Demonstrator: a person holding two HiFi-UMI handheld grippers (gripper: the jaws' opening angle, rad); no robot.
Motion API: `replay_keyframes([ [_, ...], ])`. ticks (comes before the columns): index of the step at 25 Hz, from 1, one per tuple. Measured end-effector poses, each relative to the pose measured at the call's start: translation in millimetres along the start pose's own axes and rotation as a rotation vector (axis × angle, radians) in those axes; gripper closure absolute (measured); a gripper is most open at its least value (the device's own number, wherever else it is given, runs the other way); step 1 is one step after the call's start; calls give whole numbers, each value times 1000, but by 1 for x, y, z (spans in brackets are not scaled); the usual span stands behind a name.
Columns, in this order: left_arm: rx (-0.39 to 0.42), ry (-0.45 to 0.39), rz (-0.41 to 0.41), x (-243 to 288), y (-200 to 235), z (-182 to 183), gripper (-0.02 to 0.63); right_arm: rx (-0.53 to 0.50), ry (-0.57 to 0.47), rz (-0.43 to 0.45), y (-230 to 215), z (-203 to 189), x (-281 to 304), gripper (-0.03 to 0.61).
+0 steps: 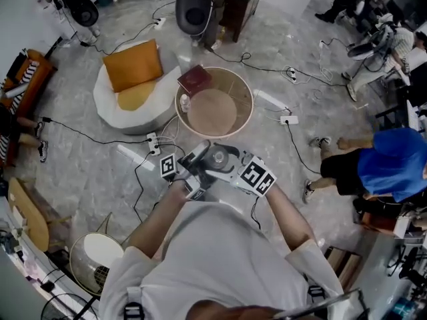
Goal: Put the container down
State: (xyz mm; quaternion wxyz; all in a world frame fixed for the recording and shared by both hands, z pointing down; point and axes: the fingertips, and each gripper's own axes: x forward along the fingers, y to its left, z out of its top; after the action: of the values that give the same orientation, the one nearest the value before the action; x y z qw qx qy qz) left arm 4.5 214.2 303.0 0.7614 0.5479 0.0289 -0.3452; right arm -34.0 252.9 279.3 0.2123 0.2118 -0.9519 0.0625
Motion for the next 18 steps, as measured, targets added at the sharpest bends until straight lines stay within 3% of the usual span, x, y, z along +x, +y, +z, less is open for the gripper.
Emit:
replay_keyframes([
  [9, -57, 34, 51, 17, -18, 75, 304, 44, 3, -54, -61, 19, 53, 239],
  [18, -62, 83, 44, 30, -27, 113, 304, 62, 9, -110, -94, 27, 79, 239],
])
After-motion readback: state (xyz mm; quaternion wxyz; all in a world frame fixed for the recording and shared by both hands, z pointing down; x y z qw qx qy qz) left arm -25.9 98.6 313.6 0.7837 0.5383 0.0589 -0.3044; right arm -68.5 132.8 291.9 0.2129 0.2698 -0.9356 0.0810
